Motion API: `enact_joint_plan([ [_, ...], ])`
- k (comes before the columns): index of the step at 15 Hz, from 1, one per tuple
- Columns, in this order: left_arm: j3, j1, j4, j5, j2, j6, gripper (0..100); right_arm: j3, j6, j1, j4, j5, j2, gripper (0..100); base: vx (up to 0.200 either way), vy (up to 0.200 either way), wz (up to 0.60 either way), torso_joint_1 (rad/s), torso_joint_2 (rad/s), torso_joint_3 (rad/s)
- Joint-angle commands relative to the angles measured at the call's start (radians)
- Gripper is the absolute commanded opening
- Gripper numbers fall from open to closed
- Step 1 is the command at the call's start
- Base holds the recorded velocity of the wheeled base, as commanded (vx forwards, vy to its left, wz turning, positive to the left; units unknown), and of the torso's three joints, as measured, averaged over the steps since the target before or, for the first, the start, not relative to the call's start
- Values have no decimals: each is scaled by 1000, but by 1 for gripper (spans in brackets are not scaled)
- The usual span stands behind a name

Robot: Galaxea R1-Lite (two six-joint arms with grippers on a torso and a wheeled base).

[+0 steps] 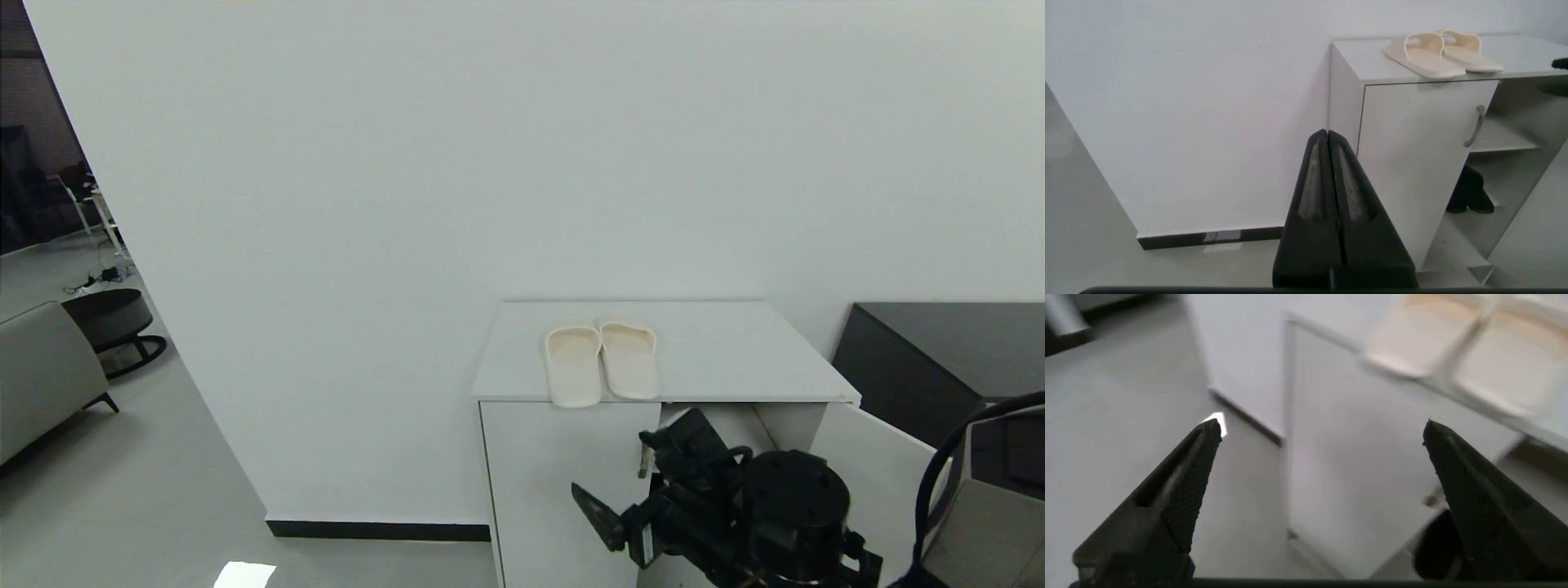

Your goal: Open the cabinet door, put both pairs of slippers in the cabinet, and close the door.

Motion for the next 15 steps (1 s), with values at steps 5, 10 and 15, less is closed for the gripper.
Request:
enact_joint_plan([
  [5, 0, 0, 0, 0, 1, 3, 0, -607, 348, -35, 881, -382, -48, 100, 0, 0, 0, 0, 0, 0],
  [10, 0, 1, 0, 0, 1, 6, 0, -653, 256, -72, 720, -408, 81, 100, 0, 0, 0, 0, 0, 0],
  [15, 0, 0, 0, 0, 1, 6, 0, -682, 208, -118, 639, -350, 179, 100, 120, 0, 0, -5, -2, 0],
])
